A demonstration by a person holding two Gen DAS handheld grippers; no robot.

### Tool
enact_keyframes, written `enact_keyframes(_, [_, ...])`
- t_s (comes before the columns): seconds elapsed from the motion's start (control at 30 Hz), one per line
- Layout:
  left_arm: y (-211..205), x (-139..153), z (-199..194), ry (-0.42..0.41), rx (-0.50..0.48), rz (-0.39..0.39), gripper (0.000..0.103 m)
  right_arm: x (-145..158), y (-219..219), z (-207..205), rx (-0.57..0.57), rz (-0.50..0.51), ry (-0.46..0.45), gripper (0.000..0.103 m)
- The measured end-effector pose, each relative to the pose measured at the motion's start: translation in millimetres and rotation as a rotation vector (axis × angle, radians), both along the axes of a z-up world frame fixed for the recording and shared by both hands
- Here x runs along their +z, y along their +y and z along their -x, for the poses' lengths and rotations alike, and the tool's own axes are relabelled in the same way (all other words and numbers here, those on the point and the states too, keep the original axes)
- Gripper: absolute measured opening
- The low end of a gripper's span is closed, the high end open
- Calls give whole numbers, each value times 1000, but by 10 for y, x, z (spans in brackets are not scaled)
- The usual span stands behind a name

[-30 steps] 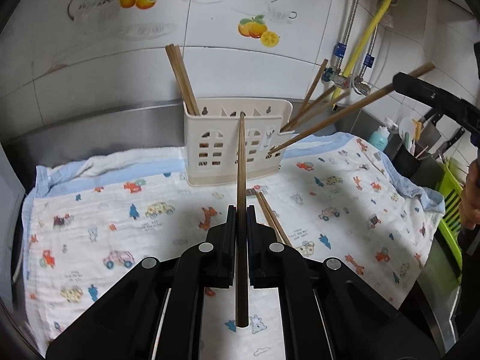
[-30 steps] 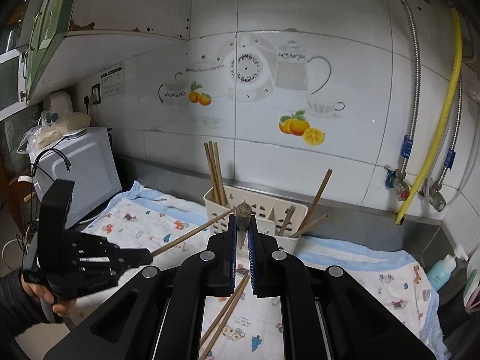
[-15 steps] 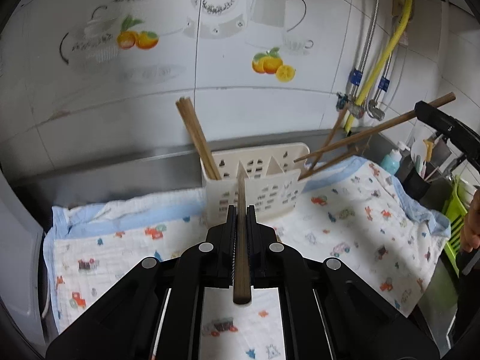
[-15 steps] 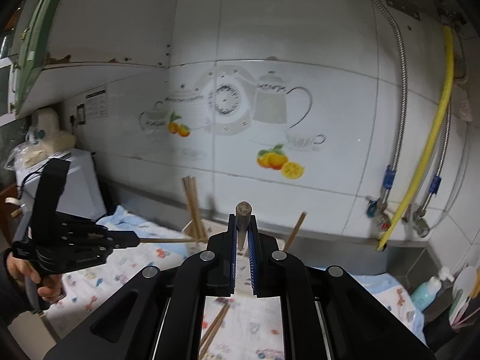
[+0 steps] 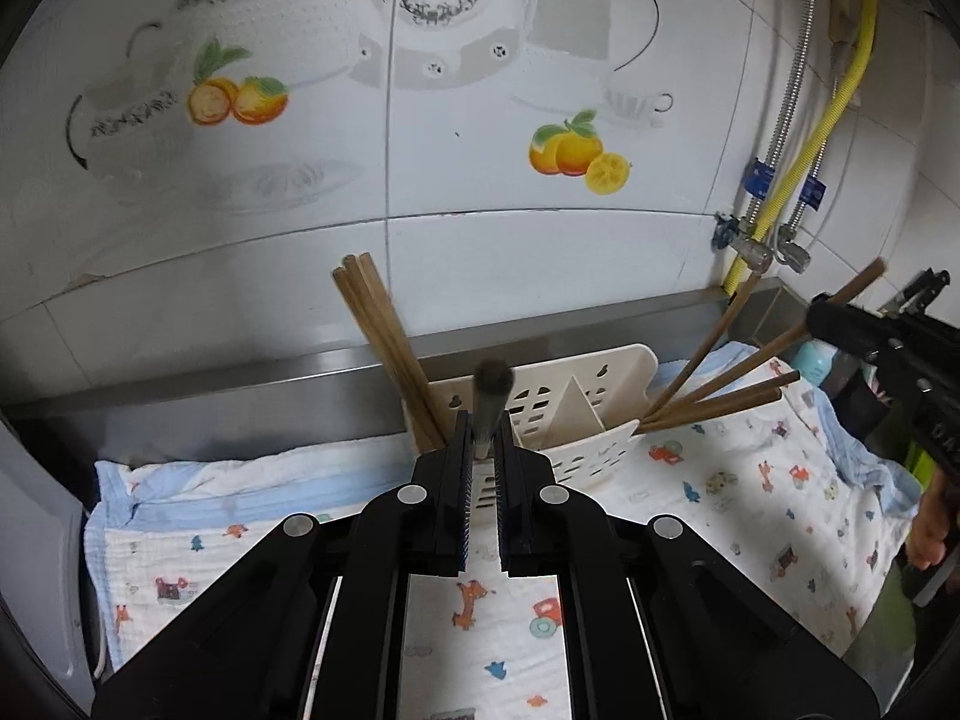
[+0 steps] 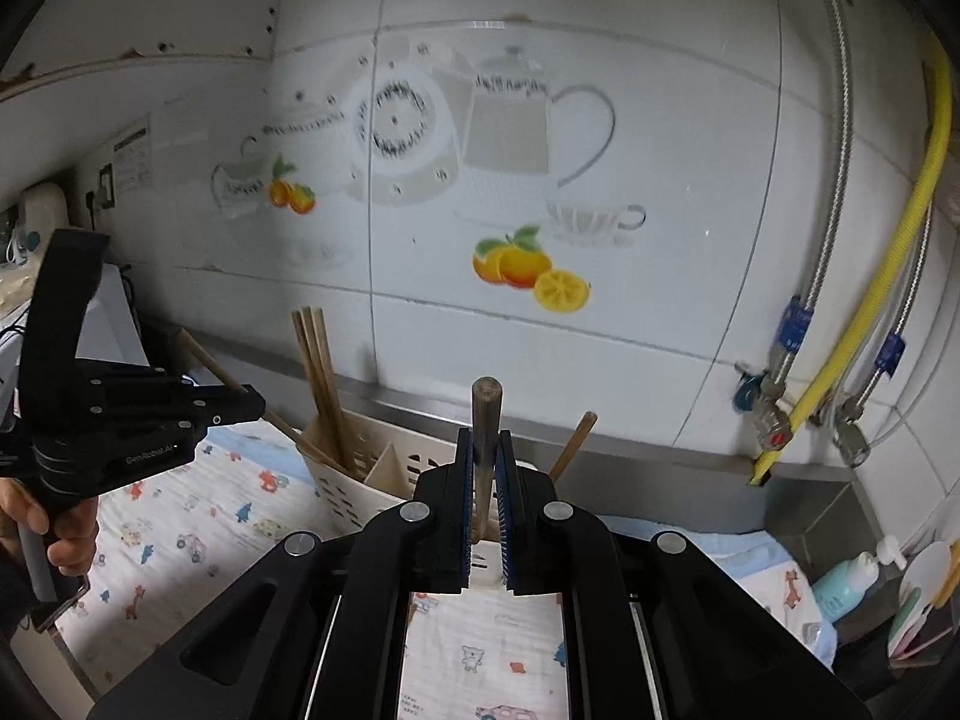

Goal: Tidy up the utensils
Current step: 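Drop the chopstick into the holder and open the left tool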

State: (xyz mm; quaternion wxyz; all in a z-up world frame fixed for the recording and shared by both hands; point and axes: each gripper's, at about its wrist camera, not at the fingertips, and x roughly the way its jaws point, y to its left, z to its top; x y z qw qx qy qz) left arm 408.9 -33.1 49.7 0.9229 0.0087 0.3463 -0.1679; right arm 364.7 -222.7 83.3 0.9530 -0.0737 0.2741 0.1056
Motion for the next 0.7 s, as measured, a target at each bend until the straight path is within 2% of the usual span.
enact_keyframes(0.3, [-63, -10, 78, -59, -6, -45, 10, -182, -72, -87, -15, -30, 18, 9])
enact_keyframes(0.4, [-30, 34, 135, -80, 10, -35, 25, -146, -110, 42, -24, -36, -16, 16])
enact_keyframes(0.57, [65, 90, 312, -108, 30, -20, 28, -148, -151, 413, -21, -47, -55, 18])
enact_keyframes(0.63, [131, 88, 425, -117, 51, -10, 38, -233, -153, 605, -21, -57, -52, 20])
enact_keyframes(0.7, [185, 74, 526, -127, 63, -4, 40, -358, -147, 757, -19, -69, -37, 20])
